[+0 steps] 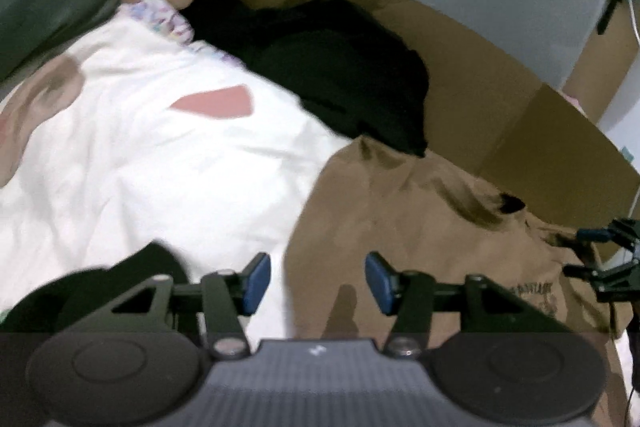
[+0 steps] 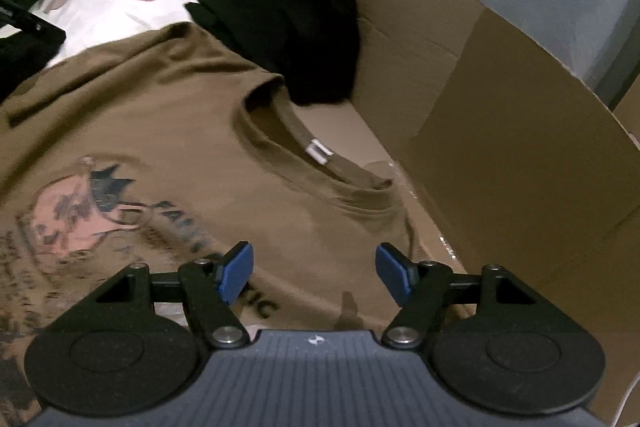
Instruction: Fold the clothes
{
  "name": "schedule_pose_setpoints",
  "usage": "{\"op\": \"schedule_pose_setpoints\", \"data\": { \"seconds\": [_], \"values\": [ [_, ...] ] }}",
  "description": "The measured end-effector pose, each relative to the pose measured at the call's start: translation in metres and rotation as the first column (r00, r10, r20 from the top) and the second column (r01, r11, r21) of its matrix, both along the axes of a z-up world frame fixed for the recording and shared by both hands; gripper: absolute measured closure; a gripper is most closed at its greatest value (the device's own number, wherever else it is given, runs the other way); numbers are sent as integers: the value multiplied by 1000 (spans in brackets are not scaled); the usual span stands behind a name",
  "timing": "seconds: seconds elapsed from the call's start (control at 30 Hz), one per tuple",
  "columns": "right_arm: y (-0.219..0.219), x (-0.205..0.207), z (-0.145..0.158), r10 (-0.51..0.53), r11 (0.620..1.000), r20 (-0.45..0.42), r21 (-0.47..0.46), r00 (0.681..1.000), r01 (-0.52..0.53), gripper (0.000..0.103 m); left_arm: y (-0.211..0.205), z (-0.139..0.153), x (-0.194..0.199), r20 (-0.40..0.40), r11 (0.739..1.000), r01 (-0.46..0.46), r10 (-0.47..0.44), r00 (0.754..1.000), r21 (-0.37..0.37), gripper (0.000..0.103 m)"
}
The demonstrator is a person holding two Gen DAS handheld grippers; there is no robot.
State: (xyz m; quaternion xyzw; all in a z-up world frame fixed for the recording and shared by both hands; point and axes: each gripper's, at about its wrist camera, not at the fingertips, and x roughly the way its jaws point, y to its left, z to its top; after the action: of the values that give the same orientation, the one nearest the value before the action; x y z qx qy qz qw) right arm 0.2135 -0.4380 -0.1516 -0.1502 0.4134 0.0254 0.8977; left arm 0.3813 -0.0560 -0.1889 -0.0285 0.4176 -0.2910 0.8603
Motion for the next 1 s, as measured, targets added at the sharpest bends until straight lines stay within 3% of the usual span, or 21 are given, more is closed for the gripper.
{"op": "schedule_pose_setpoints", "data": {
  "seconds": [0.23, 0.3, 0.4, 0.53, 0.63, 0.67, 0.7, 0.8, 0.93, 1.0],
  "values": [
    [26, -22, 21, -2, 999, 12, 34, 1000, 1, 30, 3, -9, -10, -70, 996, 94, -93, 993, -1, 47],
    [34, -31, 29, -3, 999, 8, 34, 1000, 2, 30, -3, -11, -13, -83, 989, 146, -144, 986, 15, 41],
    [43, -42, 42, -8, 1000, 13, 30, 1000, 8, 30, -9, -13, -15, -78, 984, 173, -169, 982, 47, 39],
    [56, -58, 57, -13, 999, 28, 31, 1000, 13, 30, -13, -15, -17, -78, 982, 190, -189, 979, 15, 42],
    [65, -72, 66, -17, 999, 37, 34, 999, 15, 30, -17, -18, -16, -91, 980, 200, -198, 976, 5, 69],
    [68, -79, 69, -19, 999, 41, 39, 999, 17, 30, -18, -19, -16, -93, 980, 197, -195, 976, 12, 87],
    [70, -85, 71, -21, 999, 44, 42, 999, 20, 30, -18, -18, -15, -94, 981, 193, -191, 977, 13, 94],
    [75, -101, 70, -40, 998, 40, 56, 998, 37, 30, -14, -16, -13, -95, 983, 182, -183, 978, -22, 100],
    [80, -121, 59, -76, 993, 11, 91, 997, 75, 30, 2, -2, -5, -87, 979, 157, -169, 982, -129, 101],
    [80, -129, 55, -113, 985, -3, 130, 994, 112, 30, 8, 8, 1, -68, 977, 163, -173, 983, -137, 101]
  ]
}}
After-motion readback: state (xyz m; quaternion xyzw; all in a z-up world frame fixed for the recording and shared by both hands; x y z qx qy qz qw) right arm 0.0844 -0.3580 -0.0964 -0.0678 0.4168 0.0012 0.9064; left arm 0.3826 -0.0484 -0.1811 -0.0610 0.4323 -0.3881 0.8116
